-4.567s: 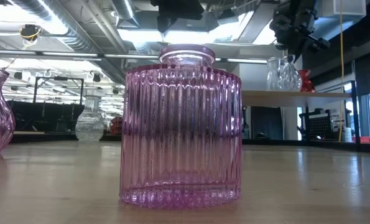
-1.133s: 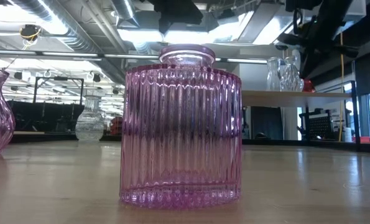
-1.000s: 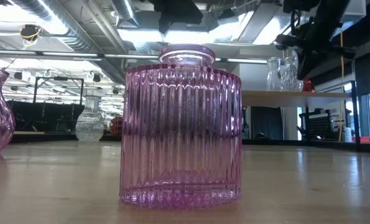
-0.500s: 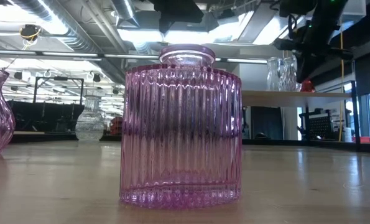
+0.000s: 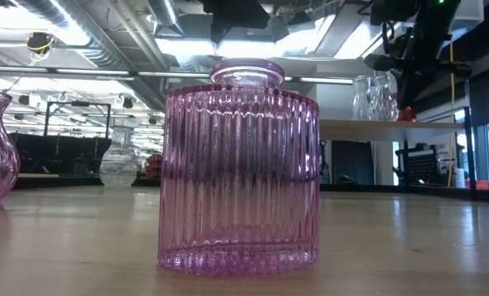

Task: Sort vases onto shelf
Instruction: Put the right transparent vase on the shelf aligned with the other transparent vase

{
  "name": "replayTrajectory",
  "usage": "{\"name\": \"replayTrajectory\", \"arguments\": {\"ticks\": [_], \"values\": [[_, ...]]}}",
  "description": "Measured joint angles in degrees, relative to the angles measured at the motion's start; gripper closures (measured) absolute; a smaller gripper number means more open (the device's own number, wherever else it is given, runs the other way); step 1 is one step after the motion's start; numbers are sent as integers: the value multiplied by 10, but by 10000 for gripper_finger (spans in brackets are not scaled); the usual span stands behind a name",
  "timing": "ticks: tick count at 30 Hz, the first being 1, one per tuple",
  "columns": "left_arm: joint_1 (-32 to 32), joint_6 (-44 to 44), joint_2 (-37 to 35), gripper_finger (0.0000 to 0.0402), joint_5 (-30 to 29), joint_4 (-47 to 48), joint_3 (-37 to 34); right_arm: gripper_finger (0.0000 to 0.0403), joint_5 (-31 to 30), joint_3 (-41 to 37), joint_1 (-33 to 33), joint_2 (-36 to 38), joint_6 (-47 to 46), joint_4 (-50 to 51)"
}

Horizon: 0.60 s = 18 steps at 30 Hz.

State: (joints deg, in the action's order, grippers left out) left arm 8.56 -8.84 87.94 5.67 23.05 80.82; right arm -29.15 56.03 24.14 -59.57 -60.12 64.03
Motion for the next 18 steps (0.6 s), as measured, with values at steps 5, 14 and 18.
{"name": "replayTrajectory", "arguments": {"ticks": [5,14,18], "values": [[0,0,0,344,0,0,0,403,-9,0,0,0,3,-15],[-1,0,0,344,0,0,0,403,-23,0,0,0,11,-34],[-1,0,0,344,0,0,0,403,-13,1,15,-5,22,-44]]}}
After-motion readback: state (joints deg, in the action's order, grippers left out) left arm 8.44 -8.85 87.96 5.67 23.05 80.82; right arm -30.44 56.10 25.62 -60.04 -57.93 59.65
